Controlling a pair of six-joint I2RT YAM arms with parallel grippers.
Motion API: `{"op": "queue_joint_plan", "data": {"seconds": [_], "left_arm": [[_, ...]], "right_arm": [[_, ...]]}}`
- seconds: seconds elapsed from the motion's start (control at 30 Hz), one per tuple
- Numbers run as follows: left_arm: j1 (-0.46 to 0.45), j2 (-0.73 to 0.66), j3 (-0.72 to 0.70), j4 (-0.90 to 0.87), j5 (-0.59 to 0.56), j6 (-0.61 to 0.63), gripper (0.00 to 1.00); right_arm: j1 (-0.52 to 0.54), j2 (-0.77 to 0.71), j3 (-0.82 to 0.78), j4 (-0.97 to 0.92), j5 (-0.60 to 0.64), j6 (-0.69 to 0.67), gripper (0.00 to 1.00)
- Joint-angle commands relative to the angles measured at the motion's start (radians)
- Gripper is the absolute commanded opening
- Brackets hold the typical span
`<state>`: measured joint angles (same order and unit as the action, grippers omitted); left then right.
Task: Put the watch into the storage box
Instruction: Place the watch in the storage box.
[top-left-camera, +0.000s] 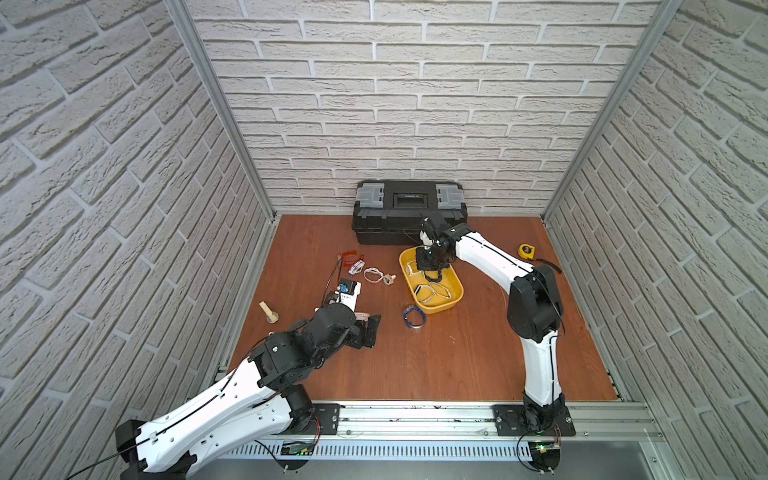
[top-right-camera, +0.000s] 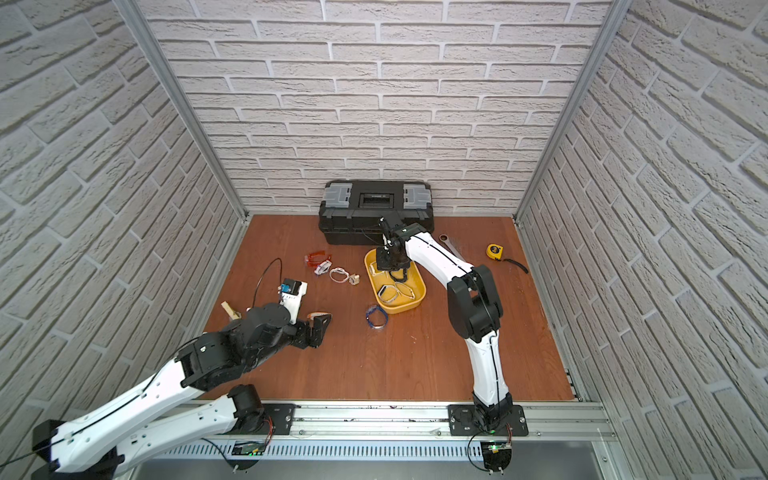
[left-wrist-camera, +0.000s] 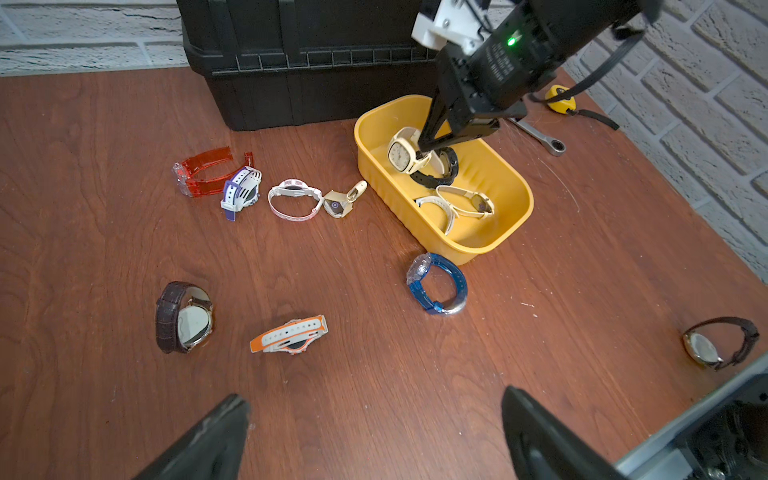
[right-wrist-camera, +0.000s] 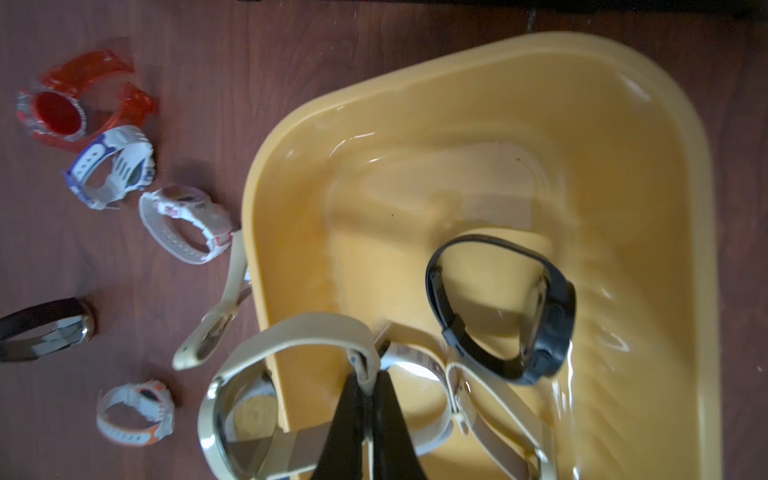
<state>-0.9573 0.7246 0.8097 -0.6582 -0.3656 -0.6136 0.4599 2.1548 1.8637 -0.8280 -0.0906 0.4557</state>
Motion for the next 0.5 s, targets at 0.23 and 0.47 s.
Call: {"op": "queue_joint_plan", "data": {"seconds": [0.23,0.47], "left_arm": [[0.008,-0.007,-0.025,0.052,0.010,-0.004,0.98],[0.057,0.039,-0.025,0.048,0.041,-0.043,0.98]], "right_arm": [[0.005,0.040,0.007,0.001,0.039,0.036,0.03],[0.005,-0.109,-0.160,0.133,-0.029,0.055,0.46]]}}
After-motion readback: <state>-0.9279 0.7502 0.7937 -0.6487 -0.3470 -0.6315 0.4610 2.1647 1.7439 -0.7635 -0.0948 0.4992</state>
